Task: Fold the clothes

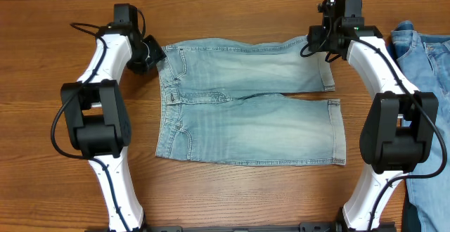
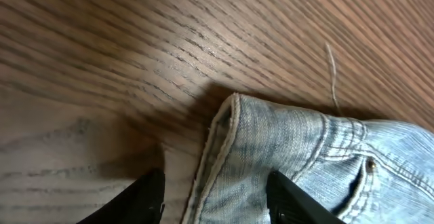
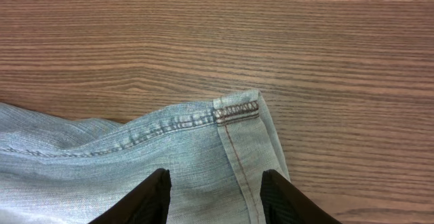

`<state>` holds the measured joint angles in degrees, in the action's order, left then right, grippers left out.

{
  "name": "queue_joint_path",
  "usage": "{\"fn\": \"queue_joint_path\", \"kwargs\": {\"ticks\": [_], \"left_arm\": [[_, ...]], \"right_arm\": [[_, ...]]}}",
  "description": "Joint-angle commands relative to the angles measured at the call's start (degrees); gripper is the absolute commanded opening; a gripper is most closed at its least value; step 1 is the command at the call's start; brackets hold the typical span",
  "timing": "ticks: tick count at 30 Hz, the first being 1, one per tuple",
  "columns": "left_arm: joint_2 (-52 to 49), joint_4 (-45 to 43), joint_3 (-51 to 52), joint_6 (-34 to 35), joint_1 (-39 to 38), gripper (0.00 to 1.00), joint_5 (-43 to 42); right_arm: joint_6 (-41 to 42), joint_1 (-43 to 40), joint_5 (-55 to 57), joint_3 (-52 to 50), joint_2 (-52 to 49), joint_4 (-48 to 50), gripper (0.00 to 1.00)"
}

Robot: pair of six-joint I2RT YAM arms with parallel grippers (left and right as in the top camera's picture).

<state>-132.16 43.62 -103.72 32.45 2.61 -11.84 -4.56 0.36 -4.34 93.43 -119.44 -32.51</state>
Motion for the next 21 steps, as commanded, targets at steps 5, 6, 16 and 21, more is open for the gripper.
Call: {"fn": "queue_joint_path", "kwargs": {"ticks": [5, 6, 16, 21], "left_arm": [[-1.09, -3.82, 0.46, -1.84, -0.72, 0.22, -5.44], [-1.09, -4.94, 0.46, -2.1, -0.66, 0.14, -7.91], [-0.9, -6.36, -0.07, -6.45, -0.33, 0.04, -16.72], [-0.9, -5.01, -0.07, -8.68, -0.28, 0.05, -16.31]], "right_arm": [[-0.44, -0.33, -0.5, 0.7, -0.28, 0.37, 0.48], [-0.44, -0.33, -0.5, 0.7, -0.28, 0.46, 0.48], [-3.89, -0.61, 2.51, 0.7, -0.28, 2.12, 0.63], [-4.5, -4.2, -0.96, 0.7, -1.64, 2.29, 0.67]]}}
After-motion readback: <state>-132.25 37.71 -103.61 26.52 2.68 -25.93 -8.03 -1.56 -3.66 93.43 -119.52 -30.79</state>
